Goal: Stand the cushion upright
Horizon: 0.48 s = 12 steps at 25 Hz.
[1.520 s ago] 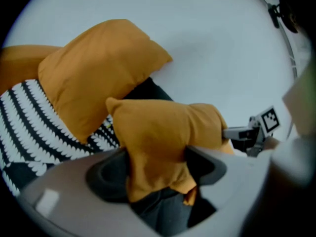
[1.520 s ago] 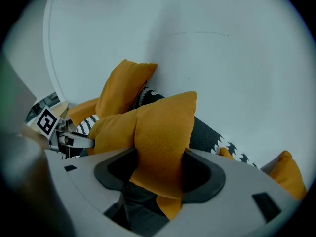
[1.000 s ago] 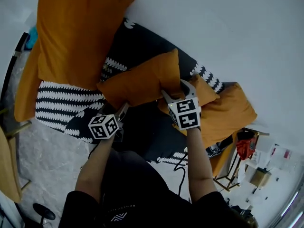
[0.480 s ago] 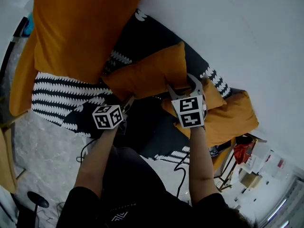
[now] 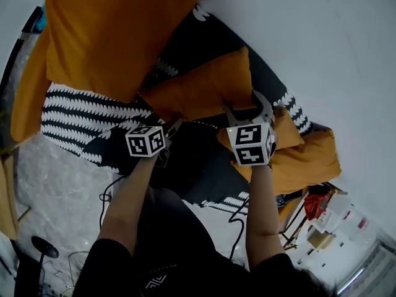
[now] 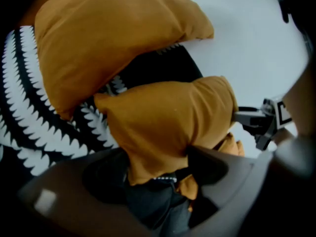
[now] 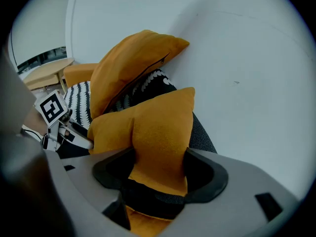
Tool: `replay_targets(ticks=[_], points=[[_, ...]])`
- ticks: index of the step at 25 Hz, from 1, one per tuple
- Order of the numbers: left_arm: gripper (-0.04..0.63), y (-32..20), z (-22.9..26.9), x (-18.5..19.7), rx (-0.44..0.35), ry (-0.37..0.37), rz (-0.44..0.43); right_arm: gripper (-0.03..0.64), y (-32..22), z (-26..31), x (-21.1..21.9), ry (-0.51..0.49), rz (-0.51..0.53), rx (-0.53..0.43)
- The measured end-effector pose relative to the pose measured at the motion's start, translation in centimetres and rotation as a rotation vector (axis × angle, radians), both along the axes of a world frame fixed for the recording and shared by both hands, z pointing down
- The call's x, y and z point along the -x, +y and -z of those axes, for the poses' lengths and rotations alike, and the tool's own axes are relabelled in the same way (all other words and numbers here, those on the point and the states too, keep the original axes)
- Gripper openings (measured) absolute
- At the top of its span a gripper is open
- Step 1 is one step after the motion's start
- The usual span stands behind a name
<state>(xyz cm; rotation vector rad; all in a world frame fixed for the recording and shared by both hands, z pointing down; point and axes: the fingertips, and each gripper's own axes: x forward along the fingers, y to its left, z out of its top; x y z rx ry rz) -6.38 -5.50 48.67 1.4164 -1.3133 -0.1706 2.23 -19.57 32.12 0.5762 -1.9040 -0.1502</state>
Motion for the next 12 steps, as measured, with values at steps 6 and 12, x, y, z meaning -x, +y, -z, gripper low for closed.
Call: replay_targets(ticks=[6, 12], points=[[0.377, -0.1, -0.7, -0.5, 0.007, 0.005, 0.006, 0.319, -0.1, -0.3, -0.2, 0.018, 0.016, -0.01], [0.382, 0.1, -1.3, 0.6, 0.028, -0.099, -0.002, 0.341, 0.3, -0.3, 0.6, 0.006, 0.032, -0.03]])
